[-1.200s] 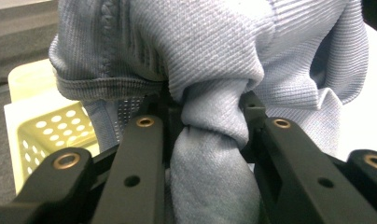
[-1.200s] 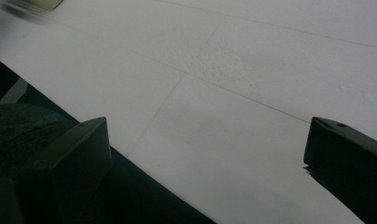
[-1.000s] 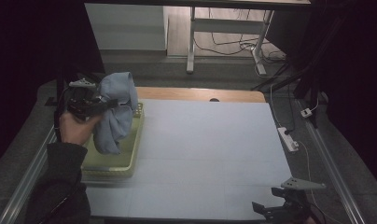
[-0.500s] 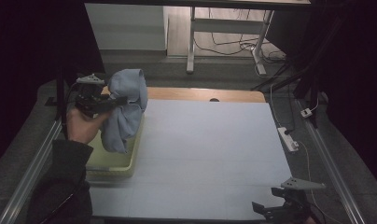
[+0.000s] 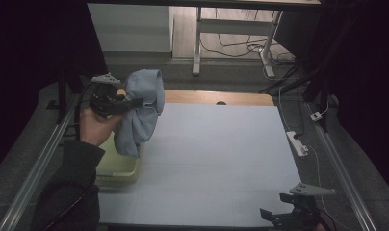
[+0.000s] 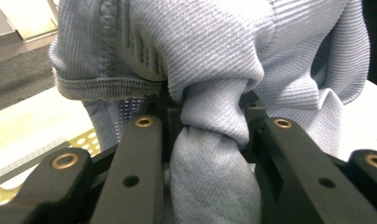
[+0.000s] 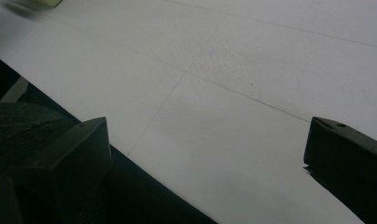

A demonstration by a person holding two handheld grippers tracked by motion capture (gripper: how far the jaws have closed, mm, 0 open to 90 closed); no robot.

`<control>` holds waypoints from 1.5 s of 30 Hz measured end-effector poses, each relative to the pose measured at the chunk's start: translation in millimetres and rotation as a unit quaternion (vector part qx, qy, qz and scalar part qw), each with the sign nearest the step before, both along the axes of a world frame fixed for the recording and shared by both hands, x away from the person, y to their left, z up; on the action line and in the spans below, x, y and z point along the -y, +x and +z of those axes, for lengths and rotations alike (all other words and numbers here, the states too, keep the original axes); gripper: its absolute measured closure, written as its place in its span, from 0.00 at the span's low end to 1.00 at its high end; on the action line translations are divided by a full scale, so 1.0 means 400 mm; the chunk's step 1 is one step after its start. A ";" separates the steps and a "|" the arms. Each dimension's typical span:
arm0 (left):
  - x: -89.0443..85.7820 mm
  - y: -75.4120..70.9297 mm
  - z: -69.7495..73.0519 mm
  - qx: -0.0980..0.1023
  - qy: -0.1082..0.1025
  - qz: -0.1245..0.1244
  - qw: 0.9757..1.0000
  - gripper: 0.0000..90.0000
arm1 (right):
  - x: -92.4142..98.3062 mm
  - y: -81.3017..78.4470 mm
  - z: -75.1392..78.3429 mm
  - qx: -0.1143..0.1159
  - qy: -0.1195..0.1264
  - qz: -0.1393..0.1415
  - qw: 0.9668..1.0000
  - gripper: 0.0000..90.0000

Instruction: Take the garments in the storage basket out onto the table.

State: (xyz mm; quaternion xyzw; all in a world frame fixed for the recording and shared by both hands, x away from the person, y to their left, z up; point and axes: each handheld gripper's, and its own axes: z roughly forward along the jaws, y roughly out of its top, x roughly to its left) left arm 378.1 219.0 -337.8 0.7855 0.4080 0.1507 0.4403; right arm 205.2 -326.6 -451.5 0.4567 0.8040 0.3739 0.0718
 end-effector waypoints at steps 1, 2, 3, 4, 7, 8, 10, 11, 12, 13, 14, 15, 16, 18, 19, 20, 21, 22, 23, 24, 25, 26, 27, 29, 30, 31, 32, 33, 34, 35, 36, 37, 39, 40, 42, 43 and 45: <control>0.005 0.001 0.000 0.000 0.000 -0.003 1.000 0.78 | 0.000 0.000 0.000 0.000 0.000 0.000 1.000 0.00; 0.010 0.003 0.000 0.000 -0.001 -0.005 1.000 0.78 | 0.000 0.000 0.000 0.000 0.000 0.000 1.000 0.00; 0.014 0.004 -0.001 -0.001 -0.003 -0.006 1.000 0.78 | 0.000 0.000 0.000 0.000 0.000 0.001 1.000 0.00; 0.019 0.005 0.000 -0.001 -0.004 -0.008 1.000 0.78 | 0.000 0.000 0.000 0.000 0.000 0.001 1.000 0.00; 0.034 0.009 0.001 0.000 -0.006 -0.015 1.000 0.78 | 0.000 0.000 0.000 0.000 0.000 0.001 1.000 0.00; 0.039 0.010 0.002 0.001 -0.006 -0.017 1.000 0.78 | 0.000 0.000 0.000 0.000 0.000 0.001 1.000 0.00; 0.049 0.012 0.004 0.002 -0.006 -0.020 1.000 0.78 | 0.000 0.000 0.000 0.000 0.000 0.002 1.000 0.00; 0.054 0.013 0.005 0.002 -0.005 -0.022 1.000 0.78 | 0.000 0.000 0.000 0.001 0.000 0.002 1.000 0.00; 0.060 0.014 0.007 0.003 -0.005 -0.024 1.000 0.78 | 0.000 0.000 0.000 0.001 0.000 0.001 1.000 0.00; 0.066 0.015 0.008 0.004 -0.004 -0.026 1.000 0.78 | 0.000 0.000 0.000 0.001 0.000 0.001 1.000 0.00; 0.070 0.016 0.009 0.004 -0.005 -0.028 1.000 0.78 | 0.000 0.000 0.000 0.001 0.000 0.001 1.000 0.00; 0.075 0.017 0.010 0.004 -0.004 -0.030 1.000 0.78 | 0.000 0.000 0.000 0.001 0.000 0.001 1.000 0.00; 0.079 0.019 0.011 0.005 -0.005 -0.033 0.999 0.78 | 0.000 0.000 0.000 0.001 0.000 0.002 1.000 0.00; 0.089 0.022 0.012 0.004 -0.008 -0.037 0.999 0.78 | 0.000 0.000 0.000 0.000 0.000 0.002 1.000 0.00; 0.094 0.023 0.013 0.004 -0.008 -0.039 0.999 0.78 | 0.000 0.000 0.000 0.000 0.000 0.002 1.000 0.00; 0.098 0.024 0.013 0.004 -0.008 -0.041 0.999 0.78 | 0.000 0.000 0.000 0.000 0.000 0.002 1.000 0.00; 0.103 0.025 0.014 0.005 -0.008 -0.042 0.999 0.78 | 0.000 0.000 0.000 0.000 0.000 0.002 1.000 0.00; 0.108 0.027 0.014 0.005 -0.007 -0.045 0.999 0.78 | 0.000 0.000 0.000 0.000 0.001 0.002 1.000 0.00; 0.112 0.028 0.014 0.005 -0.007 -0.047 0.999 0.78 | 0.000 0.000 0.000 0.000 0.001 0.002 1.000 0.00; 0.117 0.029 0.015 0.006 -0.007 -0.049 0.999 0.78 | 0.000 0.000 0.000 0.000 0.001 0.002 1.000 0.00; 0.122 0.031 0.016 0.006 -0.006 -0.050 0.999 0.78 | 0.000 0.000 0.000 0.000 0.001 0.002 1.000 0.00; 0.128 0.031 0.017 0.006 -0.006 -0.051 0.999 0.78 | 0.000 0.000 0.000 0.000 0.001 0.003 1.000 0.00; 0.132 0.032 0.018 0.008 -0.006 -0.053 0.999 0.78 | 0.000 0.000 0.000 0.000 0.001 0.003 1.000 0.00; 0.141 0.034 0.020 0.010 -0.006 -0.060 0.998 0.78 | 0.000 0.000 0.000 0.000 0.001 0.003 1.000 0.00; 0.146 0.035 0.022 0.010 -0.006 -0.063 0.998 0.78 | 0.000 0.000 0.000 0.000 0.001 0.003 1.000 0.00; 0.151 0.036 0.023 0.010 -0.006 -0.064 0.998 0.78 | 0.000 0.000 0.000 0.000 0.001 0.003 1.000 0.00; 0.156 0.037 0.024 0.011 -0.006 -0.066 0.998 0.77 | 0.000 0.000 0.000 0.000 0.001 0.004 1.000 0.00; 0.161 0.038 0.025 0.011 -0.006 -0.068 0.998 0.77 | 0.000 0.000 0.000 0.000 0.001 0.004 1.000 0.00; 0.167 0.040 0.025 0.012 -0.005 -0.071 0.997 0.77 | 0.000 0.000 0.000 0.000 0.001 0.004 1.000 0.00; 0.173 0.041 0.026 0.012 -0.003 -0.074 0.997 0.77 | 0.000 0.000 0.000 -0.001 0.001 0.004 1.000 0.00; 0.179 0.042 0.026 0.014 -0.002 -0.076 0.997 0.77 | 0.000 0.000 0.000 -0.001 0.001 0.004 1.000 0.00; 0.185 0.044 0.026 0.015 -0.003 -0.078 0.997 0.77 | 0.000 0.000 0.000 -0.001 0.001 0.004 1.000 0.00; 0.199 0.047 0.027 0.015 -0.001 -0.083 0.996 0.77 | 0.000 0.000 0.000 -0.001 0.001 0.005 1.000 0.00; 0.206 0.048 0.027 0.015 0.000 -0.085 0.996 0.77 | -0.001 0.000 0.000 -0.001 0.001 0.005 1.000 0.00; 0.220 0.051 0.027 0.016 0.002 -0.089 0.996 0.77 | 0.000 0.000 0.000 -0.002 0.001 0.005 1.000 0.00; 0.228 0.052 0.027 0.016 0.003 -0.091 0.996 0.77 | 0.000 0.000 0.000 -0.002 0.001 0.005 1.000 0.00; 0.242 0.055 0.026 0.017 0.002 -0.095 0.995 0.77 | 0.000 0.000 0.000 -0.002 0.001 0.005 1.000 0.00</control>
